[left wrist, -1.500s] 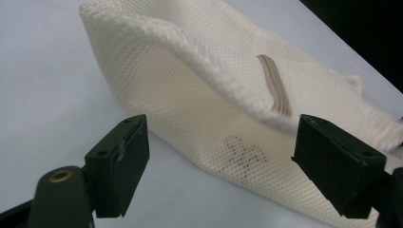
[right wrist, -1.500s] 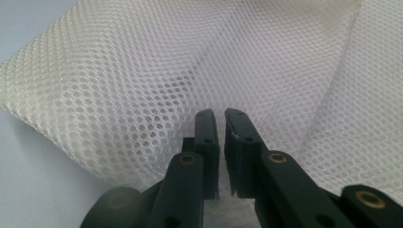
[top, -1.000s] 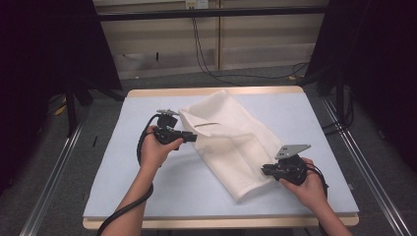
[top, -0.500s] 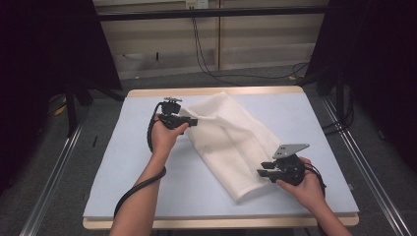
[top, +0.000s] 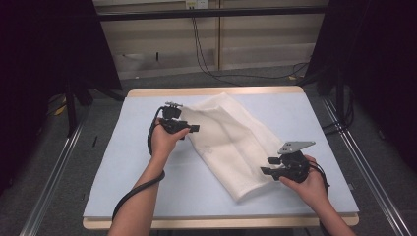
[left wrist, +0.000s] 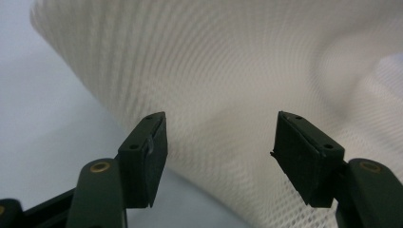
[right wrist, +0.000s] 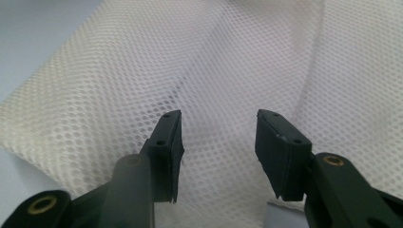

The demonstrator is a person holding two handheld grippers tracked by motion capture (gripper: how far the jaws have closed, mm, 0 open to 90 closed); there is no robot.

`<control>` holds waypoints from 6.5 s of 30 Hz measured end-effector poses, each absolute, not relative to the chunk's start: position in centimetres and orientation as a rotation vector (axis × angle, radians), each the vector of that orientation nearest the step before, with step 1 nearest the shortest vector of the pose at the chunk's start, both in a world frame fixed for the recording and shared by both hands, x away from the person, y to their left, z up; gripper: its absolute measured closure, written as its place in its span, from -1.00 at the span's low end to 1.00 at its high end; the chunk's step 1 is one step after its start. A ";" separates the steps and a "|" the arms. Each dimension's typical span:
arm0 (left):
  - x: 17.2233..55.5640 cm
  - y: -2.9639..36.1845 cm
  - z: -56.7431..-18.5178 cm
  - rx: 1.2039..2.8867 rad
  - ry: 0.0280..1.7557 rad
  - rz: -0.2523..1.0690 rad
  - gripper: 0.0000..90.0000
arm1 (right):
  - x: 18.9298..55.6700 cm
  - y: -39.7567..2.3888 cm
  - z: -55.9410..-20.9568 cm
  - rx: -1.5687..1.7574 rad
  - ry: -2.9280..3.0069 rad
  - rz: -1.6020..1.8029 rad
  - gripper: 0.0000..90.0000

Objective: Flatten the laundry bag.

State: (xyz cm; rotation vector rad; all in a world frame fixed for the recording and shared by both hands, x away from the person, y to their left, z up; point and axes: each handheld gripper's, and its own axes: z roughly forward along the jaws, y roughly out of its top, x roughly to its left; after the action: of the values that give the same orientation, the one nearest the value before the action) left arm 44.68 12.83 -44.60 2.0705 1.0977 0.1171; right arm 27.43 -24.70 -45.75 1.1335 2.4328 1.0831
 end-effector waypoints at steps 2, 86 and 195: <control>44.1 13.0 -45.2 2.083 1.090 0.102 -0.21 | 27.7 -25.0 -46.2 1.159 2.430 1.064 0.15; 34.1 3.5 -44.6 2.292 0.607 -0.033 1.00 | 28.4 -22.1 -45.8 1.165 2.500 1.292 0.72; 32.4 20.7 -45.9 2.052 0.947 0.179 0.01 | 29.3 -21.4 -46.0 1.151 2.404 1.002 0.43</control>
State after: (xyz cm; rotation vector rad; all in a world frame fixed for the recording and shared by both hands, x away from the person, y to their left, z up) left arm 32.42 20.66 -45.92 2.0517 0.9474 0.1789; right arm 29.31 -21.40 -45.96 1.1514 2.4043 1.0016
